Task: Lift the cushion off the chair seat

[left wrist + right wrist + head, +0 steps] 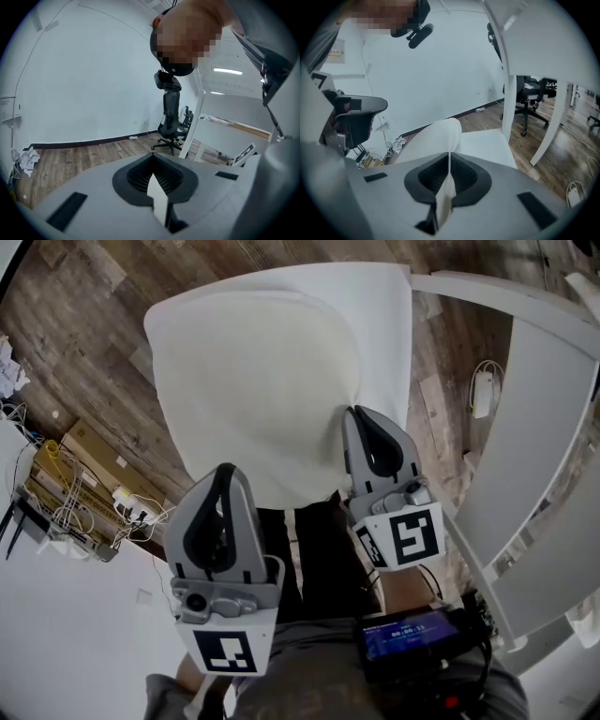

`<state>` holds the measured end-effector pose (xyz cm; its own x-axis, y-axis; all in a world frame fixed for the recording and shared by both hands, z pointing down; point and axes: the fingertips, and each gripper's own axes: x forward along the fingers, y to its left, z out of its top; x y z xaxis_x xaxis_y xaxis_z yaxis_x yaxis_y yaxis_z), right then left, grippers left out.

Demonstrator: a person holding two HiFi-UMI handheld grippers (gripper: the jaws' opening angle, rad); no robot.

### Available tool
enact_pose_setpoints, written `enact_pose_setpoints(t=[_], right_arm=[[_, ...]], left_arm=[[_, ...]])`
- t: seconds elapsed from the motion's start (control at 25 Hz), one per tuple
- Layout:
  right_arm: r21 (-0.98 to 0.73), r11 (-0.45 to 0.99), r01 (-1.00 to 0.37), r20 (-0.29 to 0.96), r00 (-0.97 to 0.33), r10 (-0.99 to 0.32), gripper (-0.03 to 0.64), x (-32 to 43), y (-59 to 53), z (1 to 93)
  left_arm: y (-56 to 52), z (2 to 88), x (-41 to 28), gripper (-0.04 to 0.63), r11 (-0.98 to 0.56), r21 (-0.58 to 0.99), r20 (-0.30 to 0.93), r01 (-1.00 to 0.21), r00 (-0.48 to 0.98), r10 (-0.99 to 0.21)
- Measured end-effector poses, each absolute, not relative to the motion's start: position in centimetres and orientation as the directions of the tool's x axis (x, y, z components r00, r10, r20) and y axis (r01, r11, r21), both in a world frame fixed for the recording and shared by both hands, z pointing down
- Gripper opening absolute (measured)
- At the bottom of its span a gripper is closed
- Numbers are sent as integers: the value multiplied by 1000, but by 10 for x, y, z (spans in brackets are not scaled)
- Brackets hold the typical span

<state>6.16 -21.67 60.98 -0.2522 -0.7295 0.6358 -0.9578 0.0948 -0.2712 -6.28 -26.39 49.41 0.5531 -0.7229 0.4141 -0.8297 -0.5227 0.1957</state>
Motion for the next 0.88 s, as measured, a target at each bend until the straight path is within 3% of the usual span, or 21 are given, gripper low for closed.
enact_pose_setpoints(t=[0.88], right_arm=[[-169,391,-905,359,-426,-830,17,-32,-226,424]], left_arm=[[-234,356,-130,6,-431,107,255,-896,444,-859]])
